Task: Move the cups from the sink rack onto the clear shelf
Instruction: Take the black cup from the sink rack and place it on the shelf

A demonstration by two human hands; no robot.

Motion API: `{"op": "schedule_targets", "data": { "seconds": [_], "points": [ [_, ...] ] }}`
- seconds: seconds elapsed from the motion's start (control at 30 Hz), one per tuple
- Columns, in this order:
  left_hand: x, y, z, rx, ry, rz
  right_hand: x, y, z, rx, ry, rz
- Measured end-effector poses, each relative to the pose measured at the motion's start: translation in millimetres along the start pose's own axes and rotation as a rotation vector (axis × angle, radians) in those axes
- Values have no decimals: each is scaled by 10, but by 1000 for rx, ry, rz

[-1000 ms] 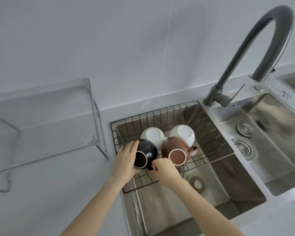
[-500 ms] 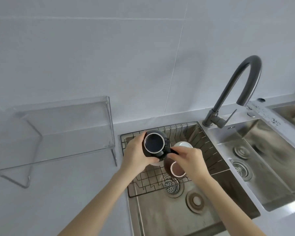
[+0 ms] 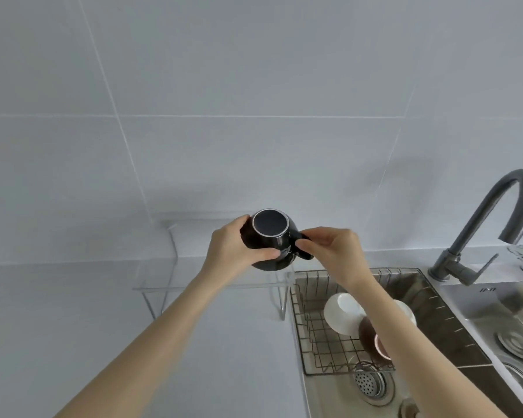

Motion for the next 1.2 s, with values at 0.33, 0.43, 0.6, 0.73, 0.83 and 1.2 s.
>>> {"op": "schedule_targets", "data": {
  "seconds": [0.33,0.43,0.6,0.73,0.83,1.2],
  "points": [
    [-210,-916,-619,-24,-104,82,-553,1020,-344,-22,-44,-133],
    [-347,-1076,-864,-23,-129,127,-800,1334,-341,-51,-17,-172],
    [-460,-1227,-1309,-37,-184,149,-1129,1803,-235,-63,24,-240],
    [-484,-1232,-1603,-54,-216,151,-1266,2075,-82,-57,77,-277],
    [-527,-1218,-1725,-67,-205,164,-1335,2172,3,-66,115,-271],
    [-630,-1123,-1874,-53,-196,202,-1484,2248,177,-84,158,-251]
  ]
}}
Point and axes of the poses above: each hand's wrist, its own x-axis away from the middle knuckle, its own y-axis out of the palm, z = x × y, the point moved 4 cm from there along -x, towards the middle knuckle, and after that the axes turned 9 degrees about y, right-handed, at the moved point
